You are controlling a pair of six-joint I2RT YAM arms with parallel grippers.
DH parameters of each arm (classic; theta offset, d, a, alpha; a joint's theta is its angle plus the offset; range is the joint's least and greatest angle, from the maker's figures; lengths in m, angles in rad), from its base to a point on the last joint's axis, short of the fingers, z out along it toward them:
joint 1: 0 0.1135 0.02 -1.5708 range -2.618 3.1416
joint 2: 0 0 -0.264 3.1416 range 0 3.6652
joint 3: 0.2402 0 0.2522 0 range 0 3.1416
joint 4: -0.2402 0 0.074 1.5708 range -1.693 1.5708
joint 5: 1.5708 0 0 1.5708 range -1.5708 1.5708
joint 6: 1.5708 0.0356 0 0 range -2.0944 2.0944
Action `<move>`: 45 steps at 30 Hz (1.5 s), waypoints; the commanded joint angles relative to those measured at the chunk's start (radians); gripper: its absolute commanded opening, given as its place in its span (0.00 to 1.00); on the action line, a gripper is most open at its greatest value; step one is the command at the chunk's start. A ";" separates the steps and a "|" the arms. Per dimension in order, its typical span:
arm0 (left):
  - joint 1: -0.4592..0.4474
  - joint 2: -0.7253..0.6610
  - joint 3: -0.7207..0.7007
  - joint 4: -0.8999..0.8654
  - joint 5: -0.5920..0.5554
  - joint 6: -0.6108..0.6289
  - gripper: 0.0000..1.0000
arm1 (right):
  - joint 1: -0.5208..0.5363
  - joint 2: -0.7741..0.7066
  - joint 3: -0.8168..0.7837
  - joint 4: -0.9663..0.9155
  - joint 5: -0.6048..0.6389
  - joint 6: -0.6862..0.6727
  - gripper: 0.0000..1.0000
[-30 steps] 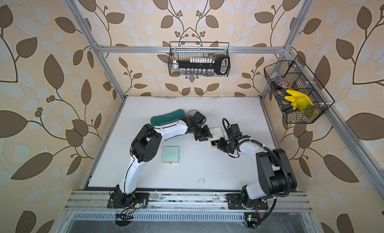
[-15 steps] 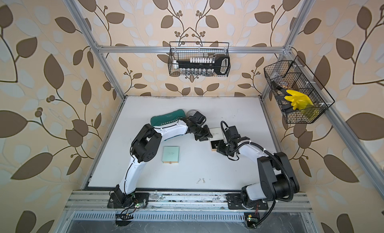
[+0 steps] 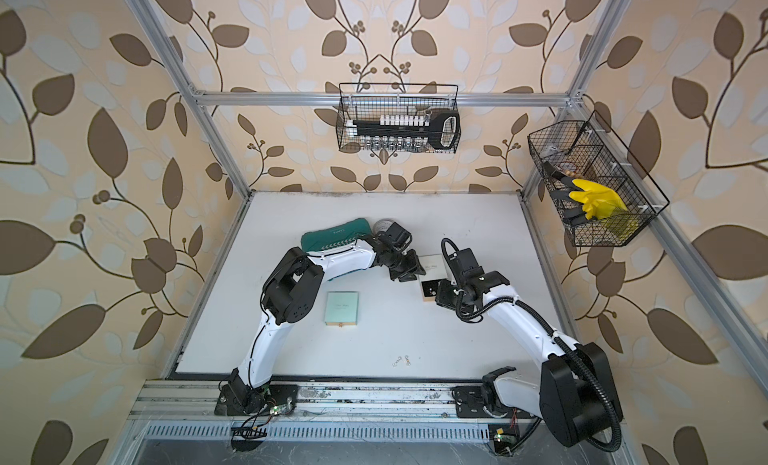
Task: Take out the earrings from the drawer-style jewelry box
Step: Open the drawer in the jewelry box, then pick up the earring from the drawer.
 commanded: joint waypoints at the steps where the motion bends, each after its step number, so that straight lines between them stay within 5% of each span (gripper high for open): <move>1: -0.011 -0.001 -0.019 0.011 0.021 0.015 0.37 | 0.004 0.067 0.065 -0.055 0.039 -0.031 0.35; 14: -0.011 -0.004 -0.037 0.018 0.024 0.016 0.35 | 0.008 0.303 0.214 -0.023 -0.010 -0.109 0.21; 45: -0.010 -0.005 -0.042 0.019 0.026 0.013 0.34 | 0.026 0.467 0.286 0.001 0.005 -0.129 0.18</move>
